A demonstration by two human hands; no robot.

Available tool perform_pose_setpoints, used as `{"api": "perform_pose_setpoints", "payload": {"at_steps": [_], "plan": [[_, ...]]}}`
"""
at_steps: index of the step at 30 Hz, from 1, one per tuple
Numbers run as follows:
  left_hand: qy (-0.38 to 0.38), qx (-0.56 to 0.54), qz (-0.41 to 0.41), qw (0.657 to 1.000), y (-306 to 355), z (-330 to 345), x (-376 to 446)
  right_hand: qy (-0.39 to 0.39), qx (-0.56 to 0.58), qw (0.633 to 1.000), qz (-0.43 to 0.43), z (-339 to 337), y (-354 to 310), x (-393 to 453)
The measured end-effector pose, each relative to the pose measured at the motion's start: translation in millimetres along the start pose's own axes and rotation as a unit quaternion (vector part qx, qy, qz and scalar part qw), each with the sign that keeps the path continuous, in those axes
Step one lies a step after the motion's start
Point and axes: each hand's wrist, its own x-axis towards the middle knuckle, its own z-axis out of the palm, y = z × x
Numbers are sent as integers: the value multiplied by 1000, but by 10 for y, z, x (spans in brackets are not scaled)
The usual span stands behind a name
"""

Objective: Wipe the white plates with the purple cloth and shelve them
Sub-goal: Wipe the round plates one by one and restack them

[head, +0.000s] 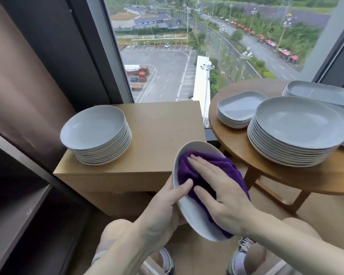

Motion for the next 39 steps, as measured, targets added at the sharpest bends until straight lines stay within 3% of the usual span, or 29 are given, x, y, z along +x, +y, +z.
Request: {"api": "perform_pose_setpoints", "payload": {"at_steps": [6,12,16,22,27,33,39], "plan": [[95,57,15,994,53,-9,-25,-61,72,994,-47,105,-232,-184],[182,-33,35,982,116,-177,15,-136,-71,982,-111,-41,-338,-241],[207,-35,65,976,183,-248,42,-171,-145,971,-88,-129,-240,-164],[208,-29,92,973,224,-261,20,-132,-238,957,-99,-178,-17,-63],[167,-5,71,983,131,-150,0,-125,-309,943,-19,-265,266,58],[126,4,42,991,5,22,-9,-137,-286,948,-25,-230,187,66],[115,-39,-3,993,-8,44,17,-193,-148,965,-95,-99,-253,-94]]}}
